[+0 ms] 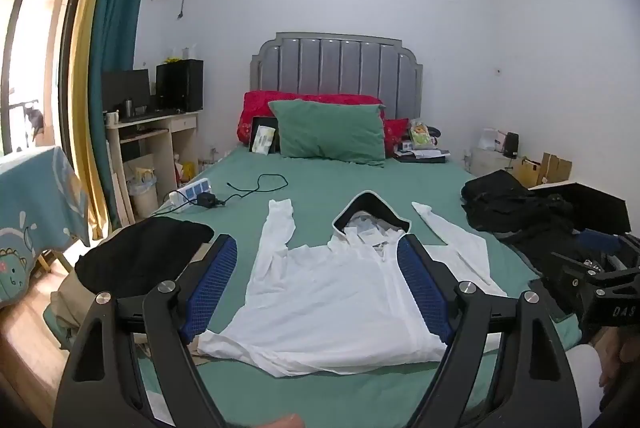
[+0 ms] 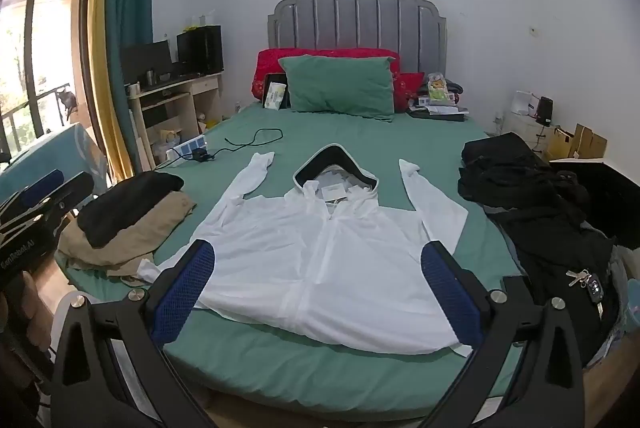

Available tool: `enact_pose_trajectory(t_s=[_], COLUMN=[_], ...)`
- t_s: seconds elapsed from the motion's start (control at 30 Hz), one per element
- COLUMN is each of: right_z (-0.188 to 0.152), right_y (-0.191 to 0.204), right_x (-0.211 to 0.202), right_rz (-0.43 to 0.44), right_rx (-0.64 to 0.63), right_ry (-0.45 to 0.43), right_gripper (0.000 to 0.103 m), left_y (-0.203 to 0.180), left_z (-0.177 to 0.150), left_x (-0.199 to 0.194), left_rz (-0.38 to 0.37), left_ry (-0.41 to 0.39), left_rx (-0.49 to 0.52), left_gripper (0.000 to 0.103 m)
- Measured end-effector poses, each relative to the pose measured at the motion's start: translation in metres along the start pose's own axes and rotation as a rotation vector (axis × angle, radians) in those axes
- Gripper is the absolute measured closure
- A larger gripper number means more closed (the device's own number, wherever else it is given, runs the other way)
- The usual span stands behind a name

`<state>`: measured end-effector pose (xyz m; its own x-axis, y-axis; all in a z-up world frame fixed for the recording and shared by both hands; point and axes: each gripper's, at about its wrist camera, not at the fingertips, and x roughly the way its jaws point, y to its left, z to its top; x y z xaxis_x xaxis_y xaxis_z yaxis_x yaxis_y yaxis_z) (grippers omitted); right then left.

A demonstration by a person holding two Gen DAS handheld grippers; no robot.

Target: Fold large clothes

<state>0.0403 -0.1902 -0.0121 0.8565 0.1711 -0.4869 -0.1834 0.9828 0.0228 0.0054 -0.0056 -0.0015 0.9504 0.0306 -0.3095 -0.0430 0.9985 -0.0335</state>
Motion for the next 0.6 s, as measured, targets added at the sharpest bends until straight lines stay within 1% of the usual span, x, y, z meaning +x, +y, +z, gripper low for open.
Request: enact_pose_trajectory(t_s=[0.37,0.6], right_z=[0.0049,0.0074], right_y=[-0.0042,-0.0073], right_x=[-0.0052,-0.0084], right_rz=[-0.002,-0.002], right_rx=[0.001,0.002], right_ry=[-0.011,-0.015], right_gripper=[0.001,0.001], left_y=[0.0001,-0.0001], left_z=[0.0085,0.0076], left_x=[-0.0063,-0.0068], left_rz=[0.016,0.023], left_ry=[-0.003,-0.003], left_rx=[-0.010,-0.014], left_gripper=[0.018,0.018])
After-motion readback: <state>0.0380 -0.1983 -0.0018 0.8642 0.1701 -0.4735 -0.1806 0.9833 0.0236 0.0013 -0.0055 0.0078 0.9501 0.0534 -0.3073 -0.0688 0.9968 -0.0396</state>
